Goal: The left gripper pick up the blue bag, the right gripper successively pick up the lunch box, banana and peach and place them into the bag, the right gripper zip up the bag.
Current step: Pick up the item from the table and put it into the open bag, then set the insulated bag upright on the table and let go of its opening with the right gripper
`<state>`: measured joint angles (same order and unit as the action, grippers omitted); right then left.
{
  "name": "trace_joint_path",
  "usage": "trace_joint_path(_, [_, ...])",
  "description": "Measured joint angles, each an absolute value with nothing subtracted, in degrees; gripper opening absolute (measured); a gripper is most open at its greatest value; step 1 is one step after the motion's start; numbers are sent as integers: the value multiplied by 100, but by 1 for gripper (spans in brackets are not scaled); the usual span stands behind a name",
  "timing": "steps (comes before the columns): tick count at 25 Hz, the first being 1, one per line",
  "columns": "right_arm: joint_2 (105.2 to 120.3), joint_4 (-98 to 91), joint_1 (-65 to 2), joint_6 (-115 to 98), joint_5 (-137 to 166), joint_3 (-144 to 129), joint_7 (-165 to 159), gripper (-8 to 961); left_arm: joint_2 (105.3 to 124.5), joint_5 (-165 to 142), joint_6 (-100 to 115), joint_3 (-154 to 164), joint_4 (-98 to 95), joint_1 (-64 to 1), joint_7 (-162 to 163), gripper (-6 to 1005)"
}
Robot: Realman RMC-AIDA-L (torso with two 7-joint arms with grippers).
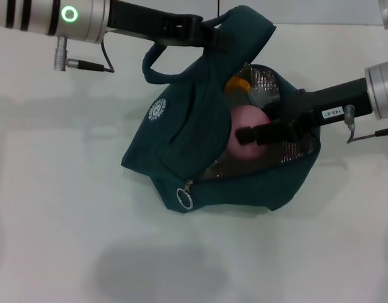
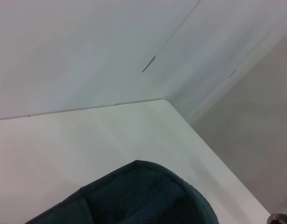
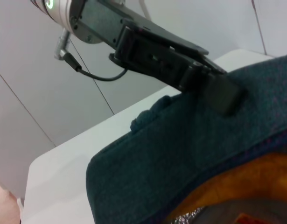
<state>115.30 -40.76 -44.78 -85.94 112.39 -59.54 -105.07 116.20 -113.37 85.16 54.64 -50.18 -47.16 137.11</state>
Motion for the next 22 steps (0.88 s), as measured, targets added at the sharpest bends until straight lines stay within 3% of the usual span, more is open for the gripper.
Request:
trace_joint_path(4, [11496, -4239, -4221, -8720, 10714, -5883, -10223, 497, 11621, -11336, 8517, 5472, -5019, -4689, 13710, 48])
trace_joint_path(9, [11475, -4750, -3379, -9352, 9659, -5179, -9446, 606, 11623, -11335, 8517, 5469, -5018, -4664, 13710, 48])
trace_joint_path(13, [11415, -4816, -3169, -9442, 9461, -4930, -9365, 758, 11623, -11336, 8521, 5475, -5018, -4630, 13711, 48])
trace_joint_path(16, [11142, -4617, -2878, -9505, 9514, -4872, -9544, 841, 11628, -11334, 8528, 5470, -5018, -4615, 13711, 48])
trace_joint_path(19, [11139, -4580, -2594, -9138, 9815, -4898, -9416, 861, 11636, -11332, 8529, 5449, -5014, -4596, 13711, 48])
trace_joint_path(22, [11286, -4365, -2529, -8514, 10556, -4918, -9343, 874, 11643, -11332, 8527, 5449, -5011, -4593, 13710, 48])
